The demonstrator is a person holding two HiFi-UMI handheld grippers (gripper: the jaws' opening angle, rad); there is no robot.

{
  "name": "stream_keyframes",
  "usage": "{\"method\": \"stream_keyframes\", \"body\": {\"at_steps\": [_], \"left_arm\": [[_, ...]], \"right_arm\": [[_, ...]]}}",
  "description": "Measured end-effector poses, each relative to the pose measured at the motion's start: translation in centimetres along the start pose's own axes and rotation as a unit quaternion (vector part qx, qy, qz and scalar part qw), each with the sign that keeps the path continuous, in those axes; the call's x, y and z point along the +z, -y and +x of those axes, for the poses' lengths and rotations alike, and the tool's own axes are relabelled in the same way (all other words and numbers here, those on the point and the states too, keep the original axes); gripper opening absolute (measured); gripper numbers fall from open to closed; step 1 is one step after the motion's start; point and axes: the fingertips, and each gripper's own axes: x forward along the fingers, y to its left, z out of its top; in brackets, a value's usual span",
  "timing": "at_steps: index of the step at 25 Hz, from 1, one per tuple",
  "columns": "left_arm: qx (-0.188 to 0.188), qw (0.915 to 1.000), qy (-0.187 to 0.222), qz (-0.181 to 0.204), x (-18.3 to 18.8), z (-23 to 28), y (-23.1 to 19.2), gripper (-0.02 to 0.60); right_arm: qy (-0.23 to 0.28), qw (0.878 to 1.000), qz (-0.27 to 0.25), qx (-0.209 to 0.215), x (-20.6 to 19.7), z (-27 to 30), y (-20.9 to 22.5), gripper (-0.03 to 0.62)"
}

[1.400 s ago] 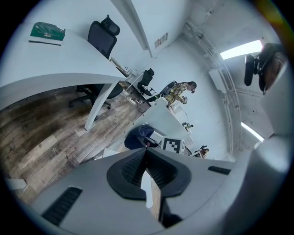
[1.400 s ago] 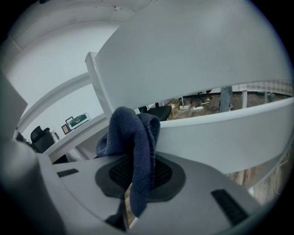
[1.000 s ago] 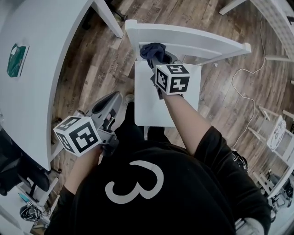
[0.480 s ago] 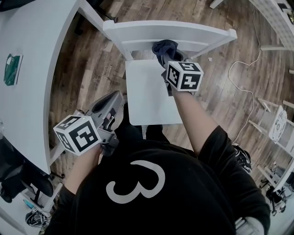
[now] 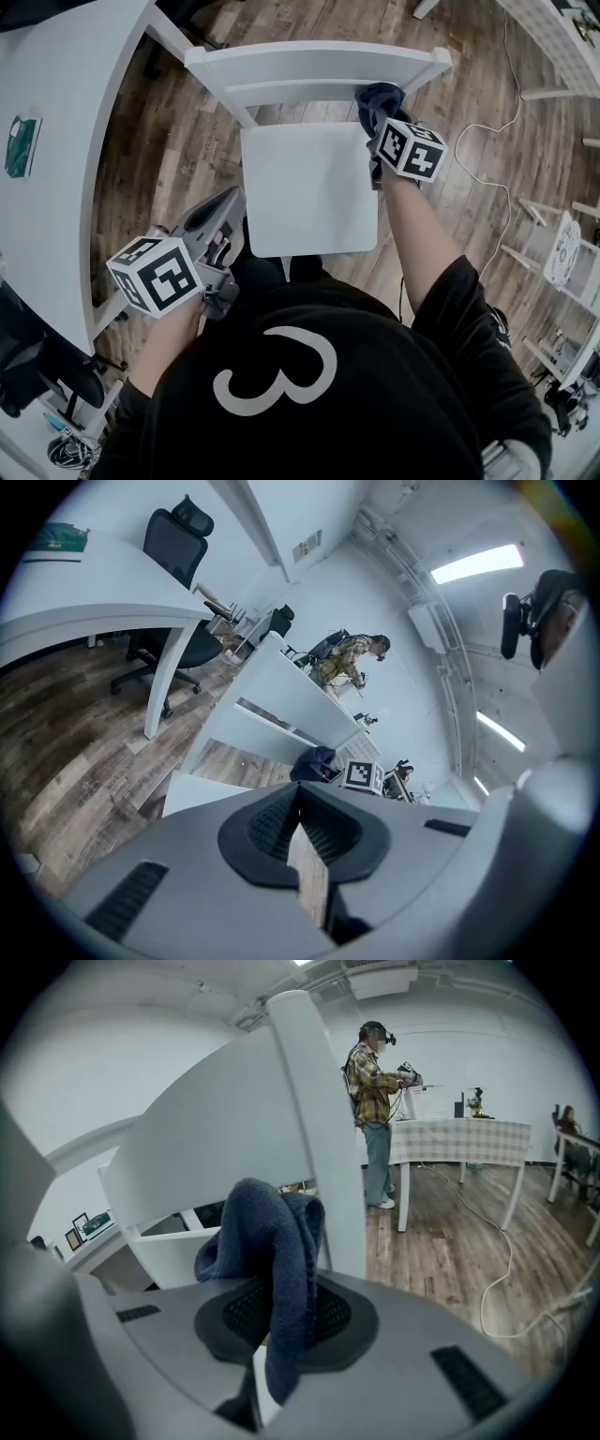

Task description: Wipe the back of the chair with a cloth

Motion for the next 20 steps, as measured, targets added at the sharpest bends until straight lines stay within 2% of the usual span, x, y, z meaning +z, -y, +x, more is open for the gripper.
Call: {"method": "stream_keyframes", "body": {"at_steps": [5, 10, 15, 20], "left_arm": [[0.008, 0.9997, 0.022, 0.003, 0.0, -0.8, 1.0, 0.014], [0.019, 0.9992, 0.034, 0.002, -0.7, -2.6, 1.5, 0.014], [0.009, 0.9992, 0.038, 0.012, -0.4, -3.1, 2.6, 0.014], [-0.037, 0.998, 0.033, 0.04, -0.3, -2.6, 5.9, 0.014]], "right_arm": [[0.0, 1.0, 0.002, -0.009, 0.1, -0.6, 2.5, 0.051], [0.003, 1.0, 0.007, 0.007, 0.4, -1.3, 2.5, 0.051], [0.023, 0.998, 0.009, 0.059, 1.3, -5.4, 0.2, 0.051], [0.049, 0.989, 0.017, 0.139, 2.1, -13.3, -4.5, 0.051]]}}
